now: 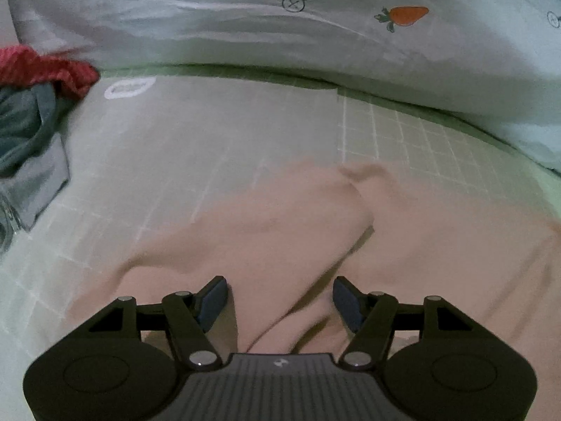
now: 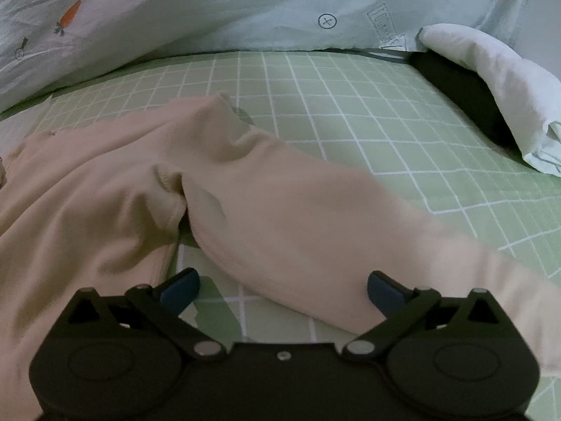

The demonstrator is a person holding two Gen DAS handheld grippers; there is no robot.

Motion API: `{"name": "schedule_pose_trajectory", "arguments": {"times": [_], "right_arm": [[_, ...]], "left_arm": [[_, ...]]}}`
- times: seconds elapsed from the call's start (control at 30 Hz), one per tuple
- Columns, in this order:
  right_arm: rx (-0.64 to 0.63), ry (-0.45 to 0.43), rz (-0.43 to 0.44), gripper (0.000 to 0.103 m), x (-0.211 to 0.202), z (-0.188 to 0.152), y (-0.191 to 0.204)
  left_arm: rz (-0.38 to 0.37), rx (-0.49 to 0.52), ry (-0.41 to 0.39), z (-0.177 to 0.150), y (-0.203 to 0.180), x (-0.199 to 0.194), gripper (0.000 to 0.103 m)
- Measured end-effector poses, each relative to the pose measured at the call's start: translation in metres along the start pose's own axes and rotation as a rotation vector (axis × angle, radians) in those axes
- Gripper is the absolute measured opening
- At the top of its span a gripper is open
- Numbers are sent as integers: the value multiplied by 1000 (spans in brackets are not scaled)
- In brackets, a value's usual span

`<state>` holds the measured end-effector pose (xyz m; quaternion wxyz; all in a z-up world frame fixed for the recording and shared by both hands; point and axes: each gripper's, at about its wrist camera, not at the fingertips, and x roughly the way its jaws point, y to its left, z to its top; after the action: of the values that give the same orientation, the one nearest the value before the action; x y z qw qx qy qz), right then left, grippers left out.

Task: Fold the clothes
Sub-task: 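Grasp the sweatshirt with the left gripper and lift it while the right gripper holds still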

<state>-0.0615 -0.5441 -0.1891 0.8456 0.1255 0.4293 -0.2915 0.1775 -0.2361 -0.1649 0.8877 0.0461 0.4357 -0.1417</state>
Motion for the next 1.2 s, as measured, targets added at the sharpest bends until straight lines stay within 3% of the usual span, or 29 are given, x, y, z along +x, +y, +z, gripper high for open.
{"name": "schedule_pose_trajectory", "arguments": {"times": [0.03,0.07,0.17,0.33,0.43,0.5,0.67,0.77,0.87,0.97,1.03,1.13,1.2], "right_arm": [[-1,-1,1,103,0,0,0],[-1,-2,1,103,0,0,1],[-2,-6,3,103,1,-1,1],[-2,-16,10,103,0,-2,1],[-1,-28,12,103,0,-4,2],[0,-35,12,103,0,-5,2],[3,-50,12,103,0,-7,2],[3,-54,11,103,0,-7,1],[6,-54,8,103,0,-7,2],[9,-55,4,103,0,-7,3],[11,-50,3,103,0,-7,4],[3,-25,15,102,-1,-3,2],[3,-14,29,93,-4,2,-1]], "left_arm": [[13,-5,-4,1,1,0,18],[32,-21,-4,3,5,-1,9],[12,-143,-35,4,28,-10,8],[68,-314,-174,-4,73,-61,8],[154,-434,-256,-18,106,-98,8],[263,-504,-280,-32,127,-119,8],[440,-678,-200,-76,175,-139,10],[461,-755,-124,-103,188,-139,18],[520,-775,-53,-117,185,-138,17],[554,-798,8,-120,184,-136,23],[529,-792,-10,-117,179,-138,26],[494,-701,-58,-101,157,-143,36],[437,-611,-81,-86,140,-140,39]]}}
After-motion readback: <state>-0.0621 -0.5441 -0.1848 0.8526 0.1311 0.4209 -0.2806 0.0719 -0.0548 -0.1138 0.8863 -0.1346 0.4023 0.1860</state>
